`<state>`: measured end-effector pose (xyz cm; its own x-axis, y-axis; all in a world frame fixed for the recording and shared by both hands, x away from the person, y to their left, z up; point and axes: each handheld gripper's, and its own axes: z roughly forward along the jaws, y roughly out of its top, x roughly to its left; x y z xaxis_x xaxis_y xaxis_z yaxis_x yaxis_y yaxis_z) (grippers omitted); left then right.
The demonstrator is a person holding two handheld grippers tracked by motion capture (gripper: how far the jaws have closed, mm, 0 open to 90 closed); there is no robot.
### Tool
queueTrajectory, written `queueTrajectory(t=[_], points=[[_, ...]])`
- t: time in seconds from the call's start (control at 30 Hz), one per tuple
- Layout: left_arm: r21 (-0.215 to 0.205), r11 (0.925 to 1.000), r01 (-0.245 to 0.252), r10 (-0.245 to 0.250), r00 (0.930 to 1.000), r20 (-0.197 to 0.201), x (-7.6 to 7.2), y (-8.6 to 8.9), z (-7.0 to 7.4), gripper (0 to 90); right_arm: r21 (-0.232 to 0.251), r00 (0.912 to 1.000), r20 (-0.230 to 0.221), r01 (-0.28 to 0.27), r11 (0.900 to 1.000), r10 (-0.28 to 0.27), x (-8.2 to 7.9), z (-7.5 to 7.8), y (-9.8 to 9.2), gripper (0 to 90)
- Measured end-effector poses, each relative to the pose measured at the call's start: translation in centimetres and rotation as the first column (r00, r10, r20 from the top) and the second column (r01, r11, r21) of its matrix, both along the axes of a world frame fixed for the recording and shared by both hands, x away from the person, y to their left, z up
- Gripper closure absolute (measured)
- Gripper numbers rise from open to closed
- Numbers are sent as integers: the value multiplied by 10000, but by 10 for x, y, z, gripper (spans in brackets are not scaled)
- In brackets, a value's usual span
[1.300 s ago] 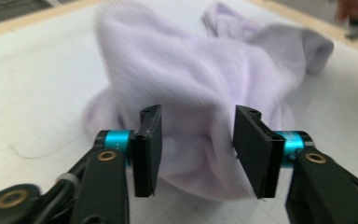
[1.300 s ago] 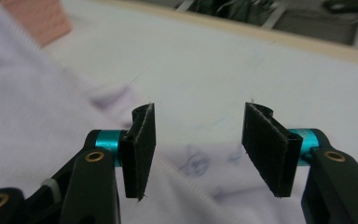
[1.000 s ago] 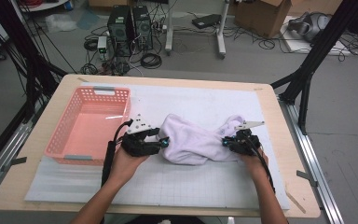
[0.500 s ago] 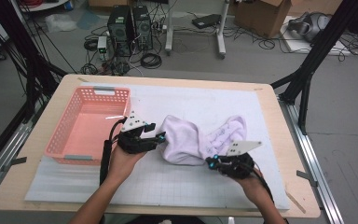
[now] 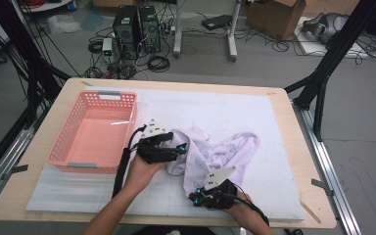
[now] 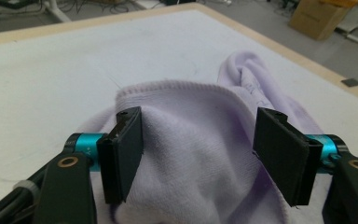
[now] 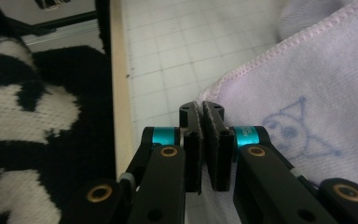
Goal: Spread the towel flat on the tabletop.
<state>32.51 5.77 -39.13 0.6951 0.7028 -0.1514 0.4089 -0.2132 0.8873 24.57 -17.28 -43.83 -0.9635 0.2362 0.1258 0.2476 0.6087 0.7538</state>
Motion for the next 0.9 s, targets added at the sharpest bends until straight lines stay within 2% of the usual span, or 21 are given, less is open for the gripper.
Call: queueTrajectory(t=[0.03, 0.17, 0.23, 0.27, 0.3, 0.33, 0.37, 0.4, 0.43, 0.47, 0.5, 0.53, 0.57, 0.67, 0.7, 0.73, 0.77, 0.8, 0.83, 0.87, 0.9], points=[[347, 9994, -50, 51, 10000, -31, 3, -6, -3, 332, 122, 9999, 29, 127, 9998, -127, 1, 2, -2, 838], [1115, 9937, 132, -81, 9989, -467, 12, -20, -15, 368, 832, 9954, 234, 907, 9924, -930, 8, 15, -20, 627], [1740, 9839, 409, -327, 9982, -494, 13, -24, -20, 513, 1316, 9883, 309, 1442, 9808, -1495, 14, 22, -35, 544], [2087, 9758, 649, -566, 9974, -453, 12, -26, -23, 636, 1608, 9818, 365, 1785, 9707, -1866, 17, 25, -43, 505], [2454, 9658, 844, -762, 9962, -426, 12, -27, -25, 715, 1860, 9724, 421, 2180, 9581, -2295, 20, 27, -51, 487], [2587, 9616, 915, -847, 9957, -373, 11, -28, -27, 758, 2063, 9601, 527, 2587, 9437, -2748, 25, 29, -60, 464], [2610, 9609, 922, -869, 9957, -318, 10, -27, -27, 778, 2088, 9435, 665, 3051, 9292, -3247, 29, 30, -68, 425], [2604, 9611, 926, -873, 9957, -319, 9, -26, -26, 788, 1996, 9117, 958, 3757, 9050, -3996, 36, 30, -78, 389], [2653, 9589, 1007, -957, 9949, -318, 7, -25, -25, 795, 1842, 8934, 1095, 4125, 8922, -4357, 40, 29, -83, 386], [2697, 9567, 1094, -1050, 9940, -307, 6, -23, -23, 800, 1560, 8659, 1302, 4632, 8724, -4830, 47, 28, -90, 388], [2678, 9564, 1162, -1118, 9932, -319, 2, -20, -22, 802, 1402, 8474, 1416, 4945, 8578, -5117, 52, 27, -93, 380], [2684, 9551, 1253, -1205, 9921, -342, 0, -18, -21, 803, 1200, 8254, 1474, 5320, 8382, -5450, 59, 26, -98, 372], [2713, 9530, 1351, -1303, 9908, -357, -4, -14, -20, 803, 1077, 8164, 1463, 5482, 8294, -5586, 64, 25, -100, 360], [2650, 9515, 1560, -1458, 9876, -580, -14, -2, -27, 803, 109, 7855, 1423, 6072, 7945, -6023, 88, 16, -99, 267], [2644, 9512, 1591, -1483, 9871, -602, -16, 1, -29, 803, -150, 7788, 1422, 6188, 7854, -6109, 97, 11, -96, 267], [2614, 9517, 1611, -1497, 9867, -632, -18, 4, -31, 804, -269, 7806, 1420, 6177, 7860, -6086, 101, 7, -94, 268], [2575, 9524, 1634, -1521, 9863, -635, -20, 7, -33, 804, -531, 7864, 1334, 6134, 7880, -6032, 107, 3, -92, 281], [2571, 9516, 1684, -1559, 9854, -684, -21, 9, -34, 804, -811, 7924, 1221, 6081, 7897, -5976, 111, -2, -89, 335], [2598, 9504, 1710, -1576, 9849, -720, -22, 11, -34, 804, -1111, 8047, 1080, 5933, 7973, -5838, 114, -6, -87, 370], [2556, 9512, 1730, -1593, 9845, -736, -22, 13, -35, 805, -976, 8020, 925, 5972, 7962, -5902, 114, -6, -88, 447], [2501, 9523, 1749, -1613, 9841, -742, -22, 15, -35, 804, -970, 8051, 897, 5929, 7994, -5863, 114, -5, -89, 622]])
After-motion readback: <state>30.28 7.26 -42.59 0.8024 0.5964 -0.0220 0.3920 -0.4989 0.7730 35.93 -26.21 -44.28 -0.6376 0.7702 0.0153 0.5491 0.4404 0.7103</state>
